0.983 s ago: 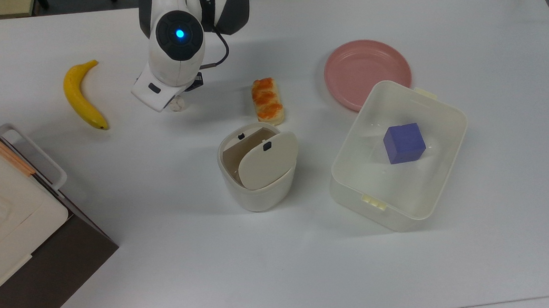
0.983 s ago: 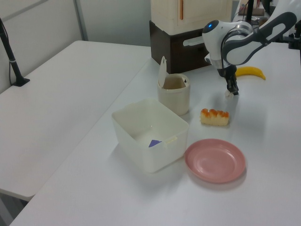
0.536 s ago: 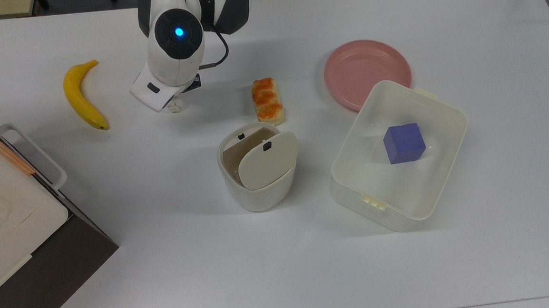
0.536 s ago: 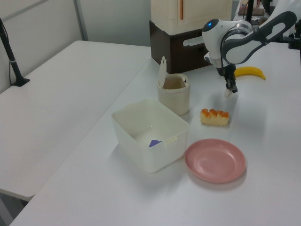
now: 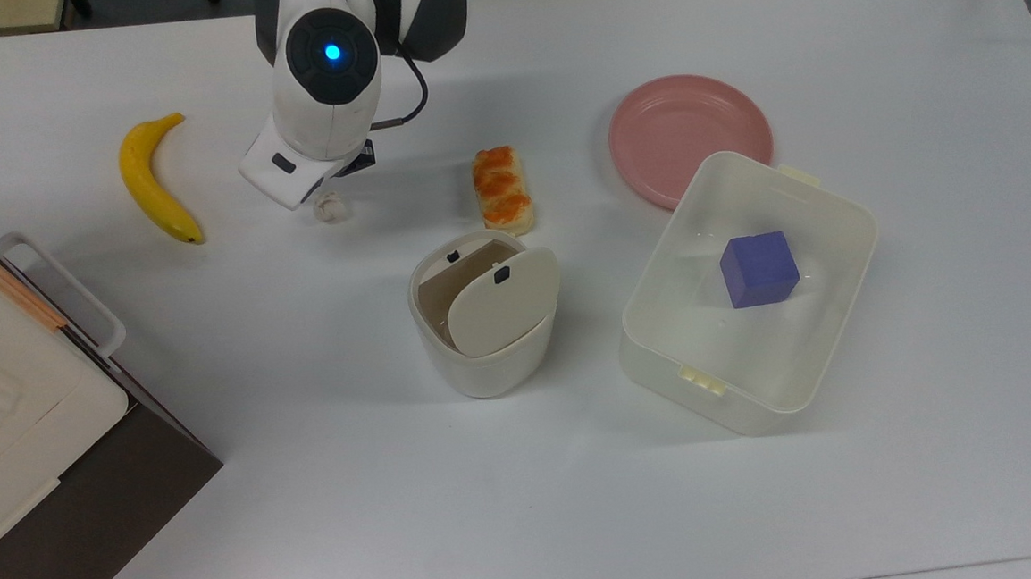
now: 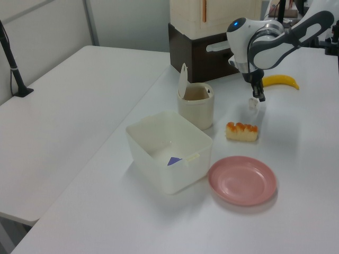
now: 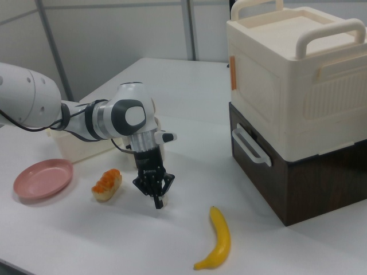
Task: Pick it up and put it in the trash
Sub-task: 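Close the gripper around the white paper ball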
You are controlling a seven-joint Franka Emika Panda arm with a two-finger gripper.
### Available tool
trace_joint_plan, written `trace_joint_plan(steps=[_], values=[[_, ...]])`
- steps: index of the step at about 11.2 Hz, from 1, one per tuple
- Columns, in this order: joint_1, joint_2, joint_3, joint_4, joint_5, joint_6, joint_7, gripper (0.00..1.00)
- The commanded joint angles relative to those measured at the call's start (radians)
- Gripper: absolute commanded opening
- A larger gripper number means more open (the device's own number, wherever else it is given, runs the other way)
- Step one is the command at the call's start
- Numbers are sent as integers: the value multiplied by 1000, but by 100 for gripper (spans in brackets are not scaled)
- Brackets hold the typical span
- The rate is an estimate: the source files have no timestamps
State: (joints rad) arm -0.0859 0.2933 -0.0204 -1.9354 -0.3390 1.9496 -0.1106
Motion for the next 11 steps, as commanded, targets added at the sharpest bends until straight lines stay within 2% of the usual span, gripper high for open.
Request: trace_joint_plan(steps=[1,2,4,5,6,7,8,9,11], values=[[5,-25,-4,-13,12,19,-3,0],[3,-23,-4,-5,12,19,0,6],[-1,-20,-4,15,12,12,-1,48],[-2,-13,-4,18,12,15,-1,59],[0,-5,-4,38,12,15,-1,61],[2,12,-4,55,12,15,0,74],[6,33,-4,62,11,20,-1,74],[8,53,-4,79,9,22,-1,80],[8,82,-4,91,2,22,-4,80]])
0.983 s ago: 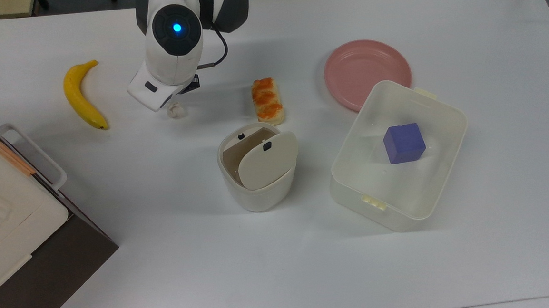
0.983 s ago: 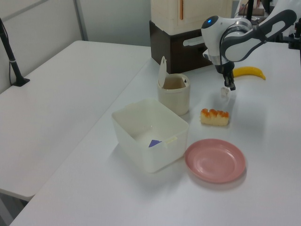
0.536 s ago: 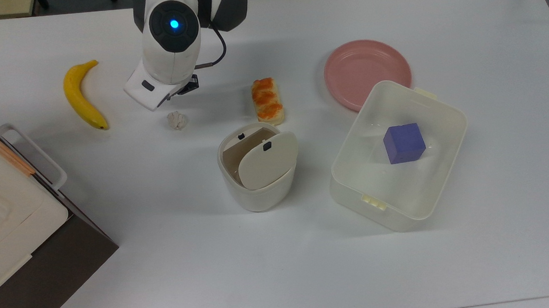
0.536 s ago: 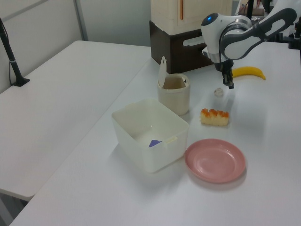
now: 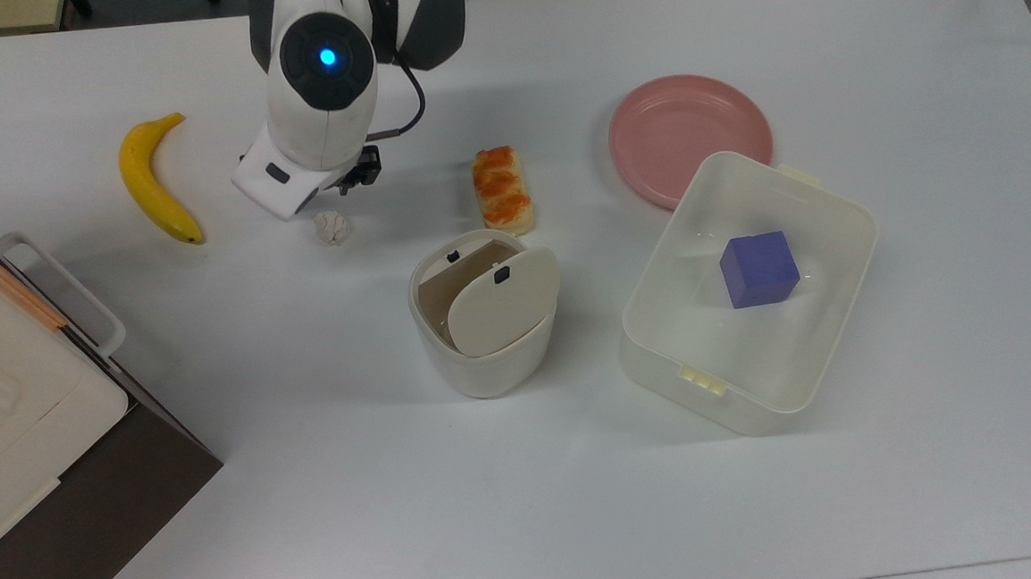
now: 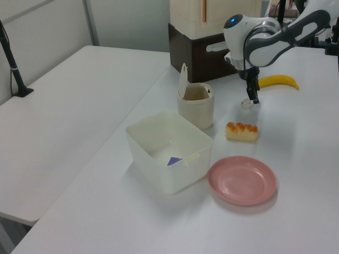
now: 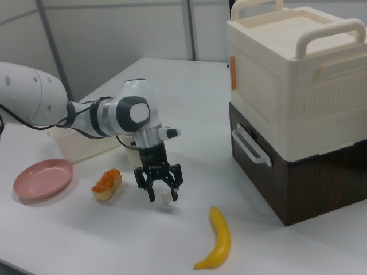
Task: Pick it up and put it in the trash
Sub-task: 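Close the gripper around the white paper ball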
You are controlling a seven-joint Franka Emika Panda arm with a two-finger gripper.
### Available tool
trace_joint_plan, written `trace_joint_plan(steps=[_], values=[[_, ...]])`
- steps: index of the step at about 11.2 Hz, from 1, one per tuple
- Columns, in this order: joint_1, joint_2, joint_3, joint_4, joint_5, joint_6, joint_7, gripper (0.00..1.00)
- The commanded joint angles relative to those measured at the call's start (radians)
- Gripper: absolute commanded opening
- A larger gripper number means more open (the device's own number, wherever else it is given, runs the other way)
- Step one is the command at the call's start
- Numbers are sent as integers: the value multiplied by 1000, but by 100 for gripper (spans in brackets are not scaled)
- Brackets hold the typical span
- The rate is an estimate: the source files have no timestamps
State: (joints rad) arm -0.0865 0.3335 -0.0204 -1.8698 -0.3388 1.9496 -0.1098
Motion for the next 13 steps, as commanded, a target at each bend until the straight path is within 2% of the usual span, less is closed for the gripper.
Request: trace_joint_plan(steps=[1,3,5,6,9,13], values=[[10,56,-4,46,1,22,-4,80],[8,75,-4,73,3,22,-4,76],[8,76,-4,73,3,23,-13,61],[8,76,-3,73,3,23,-16,49],[7,82,6,73,10,25,-42,1],[2,82,13,75,23,26,-39,0]])
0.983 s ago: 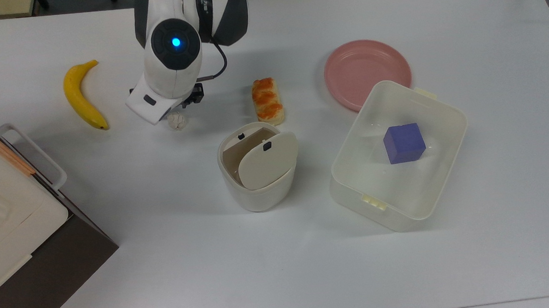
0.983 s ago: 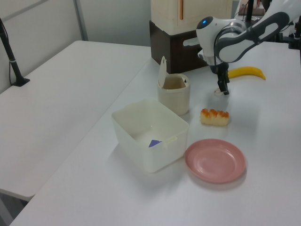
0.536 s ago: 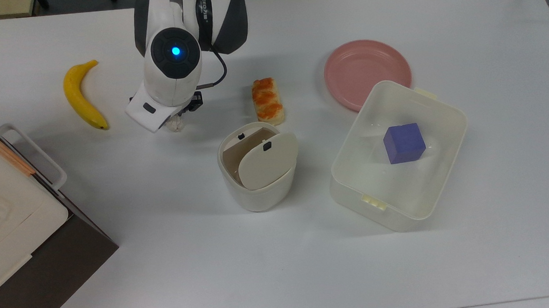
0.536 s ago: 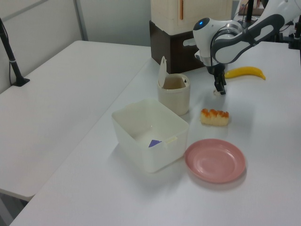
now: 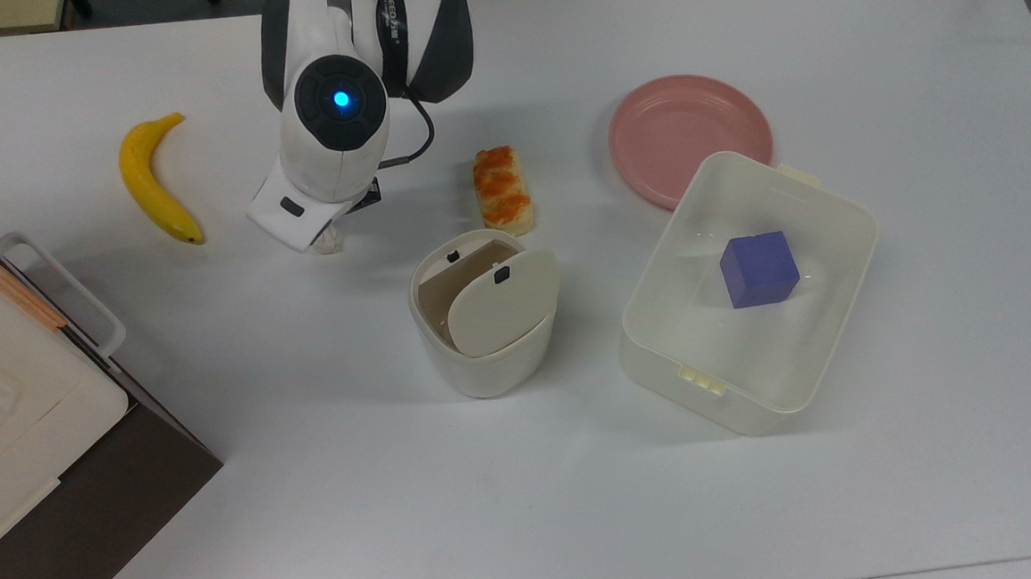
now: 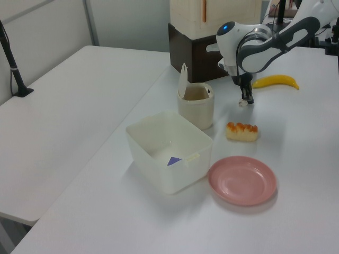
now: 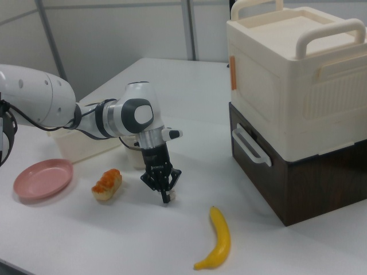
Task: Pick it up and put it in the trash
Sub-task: 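Close the gripper around the white paper ball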
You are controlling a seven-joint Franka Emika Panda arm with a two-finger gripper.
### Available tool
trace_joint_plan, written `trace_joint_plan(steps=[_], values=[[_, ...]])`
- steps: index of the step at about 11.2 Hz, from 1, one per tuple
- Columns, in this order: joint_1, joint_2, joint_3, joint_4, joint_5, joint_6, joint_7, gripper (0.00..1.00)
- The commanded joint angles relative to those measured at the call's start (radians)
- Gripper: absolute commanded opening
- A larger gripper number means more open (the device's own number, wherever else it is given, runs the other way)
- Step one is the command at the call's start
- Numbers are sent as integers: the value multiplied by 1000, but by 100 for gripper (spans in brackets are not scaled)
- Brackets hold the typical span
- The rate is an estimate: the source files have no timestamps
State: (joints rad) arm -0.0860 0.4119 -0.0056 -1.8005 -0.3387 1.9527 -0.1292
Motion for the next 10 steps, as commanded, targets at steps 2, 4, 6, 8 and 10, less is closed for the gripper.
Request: trace_joint_plan(steps=[2,4,6,8,10], values=[[2,-1,-4,12,36,22,-14,0],[-3,-13,-4,26,62,9,-15,0],[-3,-22,-4,26,63,8,-12,0],[-3,-27,-4,33,64,-14,-9,2],[-14,-22,-4,70,67,-40,-10,48]])
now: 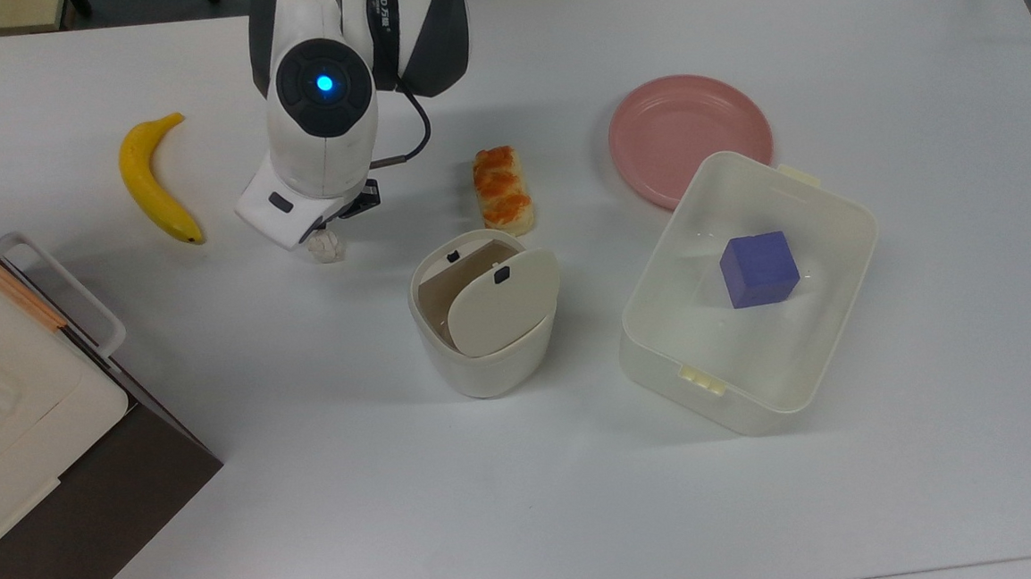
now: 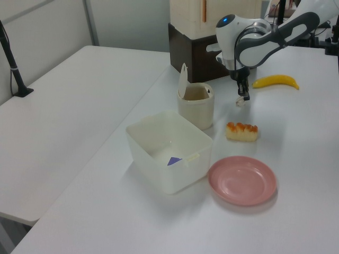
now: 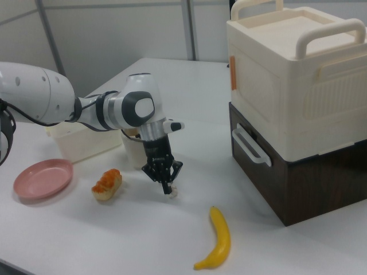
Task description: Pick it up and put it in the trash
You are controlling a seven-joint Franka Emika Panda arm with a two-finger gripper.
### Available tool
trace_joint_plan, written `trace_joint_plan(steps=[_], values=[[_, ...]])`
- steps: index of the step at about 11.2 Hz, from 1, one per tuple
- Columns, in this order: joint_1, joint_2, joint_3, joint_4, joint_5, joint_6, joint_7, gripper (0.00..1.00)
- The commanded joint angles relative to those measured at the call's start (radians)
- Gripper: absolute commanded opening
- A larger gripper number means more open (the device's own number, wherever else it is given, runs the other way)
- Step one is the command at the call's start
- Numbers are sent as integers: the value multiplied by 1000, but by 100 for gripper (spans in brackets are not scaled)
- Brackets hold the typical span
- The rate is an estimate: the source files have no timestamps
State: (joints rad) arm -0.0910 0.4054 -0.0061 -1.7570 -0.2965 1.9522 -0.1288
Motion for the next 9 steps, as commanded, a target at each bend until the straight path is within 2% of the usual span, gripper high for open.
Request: trace_joint_plan(steps=[1,2,4,5,8,9], values=[[-9,-13,-3,28,25,-36,-8,64],[-7,-8,-3,33,23,-33,-8,72],[-7,-2,-3,33,22,-27,-11,77],[-7,12,-3,33,20,-27,-11,82],[-9,33,-3,34,10,-26,-15,83],[-9,50,-3,65,10,-26,-18,81]])
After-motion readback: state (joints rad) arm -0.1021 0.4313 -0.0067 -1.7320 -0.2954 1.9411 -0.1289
